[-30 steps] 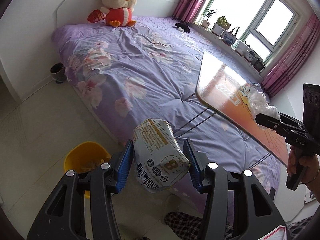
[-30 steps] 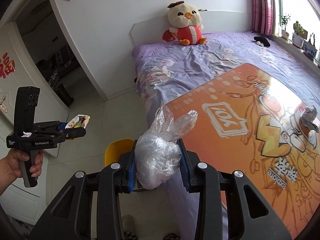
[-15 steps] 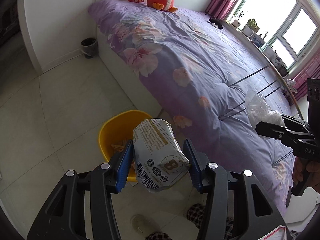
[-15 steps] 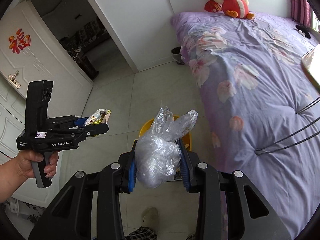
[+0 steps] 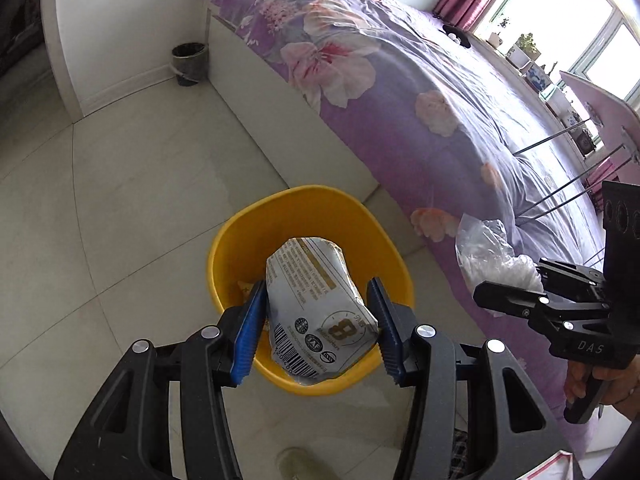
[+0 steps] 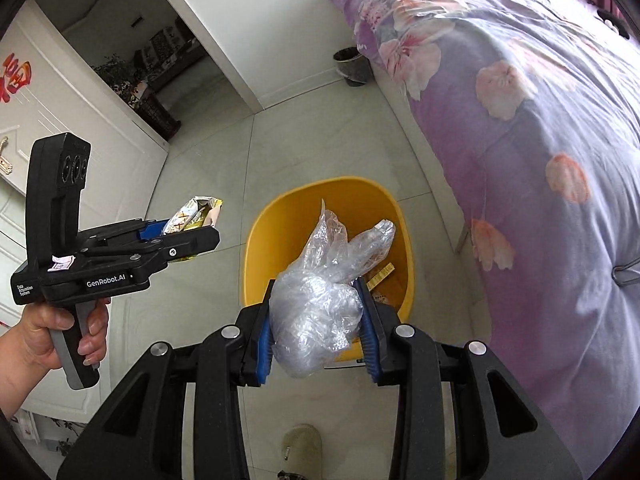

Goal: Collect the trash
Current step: 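Open both tools to drop the paper bag and plastic bag into the bin, then move both open tools back toward the lap table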

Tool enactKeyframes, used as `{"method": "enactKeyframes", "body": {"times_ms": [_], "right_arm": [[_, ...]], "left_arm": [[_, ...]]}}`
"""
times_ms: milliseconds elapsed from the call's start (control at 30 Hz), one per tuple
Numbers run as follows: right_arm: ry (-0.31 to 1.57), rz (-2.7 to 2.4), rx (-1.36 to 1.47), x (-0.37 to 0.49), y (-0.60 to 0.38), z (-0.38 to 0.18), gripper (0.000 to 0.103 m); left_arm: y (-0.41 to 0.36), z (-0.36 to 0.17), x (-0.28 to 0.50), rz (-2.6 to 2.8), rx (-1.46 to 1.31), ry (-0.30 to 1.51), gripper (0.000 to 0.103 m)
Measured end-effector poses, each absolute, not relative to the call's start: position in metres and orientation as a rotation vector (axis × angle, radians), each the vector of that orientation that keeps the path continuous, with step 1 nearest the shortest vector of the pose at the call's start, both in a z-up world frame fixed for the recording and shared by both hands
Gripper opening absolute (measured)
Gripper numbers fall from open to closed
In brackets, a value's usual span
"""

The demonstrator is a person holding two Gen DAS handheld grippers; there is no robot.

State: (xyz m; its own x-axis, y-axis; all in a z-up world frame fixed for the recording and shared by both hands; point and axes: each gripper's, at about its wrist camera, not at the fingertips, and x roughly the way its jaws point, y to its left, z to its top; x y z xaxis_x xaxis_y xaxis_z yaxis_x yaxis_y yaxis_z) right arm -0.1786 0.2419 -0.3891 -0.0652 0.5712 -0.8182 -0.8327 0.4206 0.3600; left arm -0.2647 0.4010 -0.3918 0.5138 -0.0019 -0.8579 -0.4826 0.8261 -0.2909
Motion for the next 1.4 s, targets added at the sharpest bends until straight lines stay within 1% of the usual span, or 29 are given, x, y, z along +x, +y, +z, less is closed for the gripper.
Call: {"method": "enactKeyframes", "body": {"times_ms": [200,367,700,800,900,933,967,1000,1033,1233,1400], "right_arm": [[1.114,1.179,-0.307,-0.186,0.255,-0.422,0.038],[1.092,1.180,-0.307,-0.189,0.255,-0.439,0.038],[1.082,1.171,-0.311,-0.189,0.254,-0.453,0.038],[1.077,1.182,-0.306,-0.190,0.256,-0.454,0.039],[1.073,1.189,-0.312,-0.191,0.258,-0.455,0.043],[1.070,1.189,-0.315,-0.191,0.259,-0.455,0.052],[1.074,1.189,-0.317,-0.191,0.259,-0.455,0.059],[1.074,1.188,-0.317,-0.191,0.259,-0.455,0.066],[1.072,1.194,-0.313,-0.191,0.258,-0.454,0.066],[1.078,1.174,-0.289,-0.186,0.249,-0.436,0.066],[1.050,1.162,-0.264,-0.182,0.231,-0.384,0.066]], "left_arm": [[0.407,-0.424,-0.262,0.327,-0.523,1.002,0.050],[0.410,-0.442,-0.262,0.350,-0.528,0.992,0.051],[0.409,-0.458,-0.258,0.348,-0.531,0.981,0.051],[0.411,-0.462,-0.259,0.354,-0.532,0.994,0.052],[0.412,-0.467,-0.258,0.353,-0.528,1.020,0.056],[0.411,-0.468,-0.258,0.363,-0.523,1.026,0.060],[0.411,-0.469,-0.259,0.372,-0.521,1.035,0.073],[0.411,-0.468,-0.261,0.396,-0.515,1.036,0.080],[0.411,-0.467,-0.262,0.406,-0.516,1.029,0.083],[0.413,-0.457,-0.266,0.430,-0.536,1.050,0.081],[0.401,-0.421,-0.261,0.421,-0.499,1.082,0.081]]}}
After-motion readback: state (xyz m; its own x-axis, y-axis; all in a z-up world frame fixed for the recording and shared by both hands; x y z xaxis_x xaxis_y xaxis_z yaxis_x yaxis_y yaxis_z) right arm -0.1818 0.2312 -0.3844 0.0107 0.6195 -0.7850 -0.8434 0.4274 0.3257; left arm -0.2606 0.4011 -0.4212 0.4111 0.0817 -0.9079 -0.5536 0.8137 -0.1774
